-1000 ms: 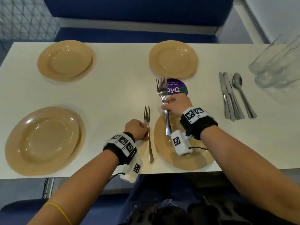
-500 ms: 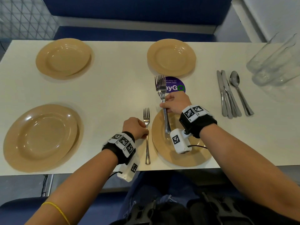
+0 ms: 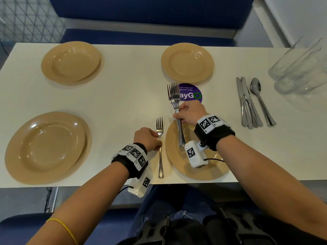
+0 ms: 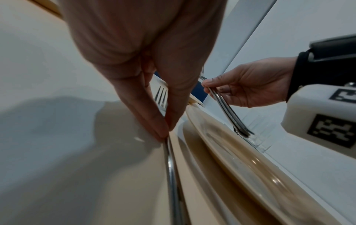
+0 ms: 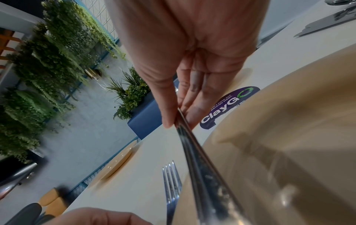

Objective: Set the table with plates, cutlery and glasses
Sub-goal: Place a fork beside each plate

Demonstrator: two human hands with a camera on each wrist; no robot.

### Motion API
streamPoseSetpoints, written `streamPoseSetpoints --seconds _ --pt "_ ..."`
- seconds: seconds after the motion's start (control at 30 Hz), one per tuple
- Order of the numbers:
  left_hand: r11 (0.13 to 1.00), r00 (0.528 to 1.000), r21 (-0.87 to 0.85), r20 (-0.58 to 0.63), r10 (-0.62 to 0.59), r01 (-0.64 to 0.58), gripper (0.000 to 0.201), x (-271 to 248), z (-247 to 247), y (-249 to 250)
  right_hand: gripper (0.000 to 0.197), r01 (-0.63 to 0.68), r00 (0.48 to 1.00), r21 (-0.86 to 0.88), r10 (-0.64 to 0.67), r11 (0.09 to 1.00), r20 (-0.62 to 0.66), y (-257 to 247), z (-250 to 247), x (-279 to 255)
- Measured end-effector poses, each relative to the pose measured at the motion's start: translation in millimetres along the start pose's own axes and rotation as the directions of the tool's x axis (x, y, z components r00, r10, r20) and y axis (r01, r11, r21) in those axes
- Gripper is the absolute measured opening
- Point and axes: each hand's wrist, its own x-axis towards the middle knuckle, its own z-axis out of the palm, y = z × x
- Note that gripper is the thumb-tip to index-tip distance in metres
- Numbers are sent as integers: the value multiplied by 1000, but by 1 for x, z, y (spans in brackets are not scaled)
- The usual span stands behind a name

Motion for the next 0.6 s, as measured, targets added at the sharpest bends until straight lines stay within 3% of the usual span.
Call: streamPoseSetpoints --seconds 0.3,0.47,0.6 --pt "994 995 -91 -86 46 -54 11 9 -21 6 31 42 998 -10 -41 999 38 -12 9 1" --pt "917 985 -361 -98 143 -169 21 20 -40 21 14 78 993 1 -78 997 92 -38 33 7" --pt "827 978 -525 -60 199 -201 25 28 -66 24 14 97 986 10 -97 995 132 -68 64 13"
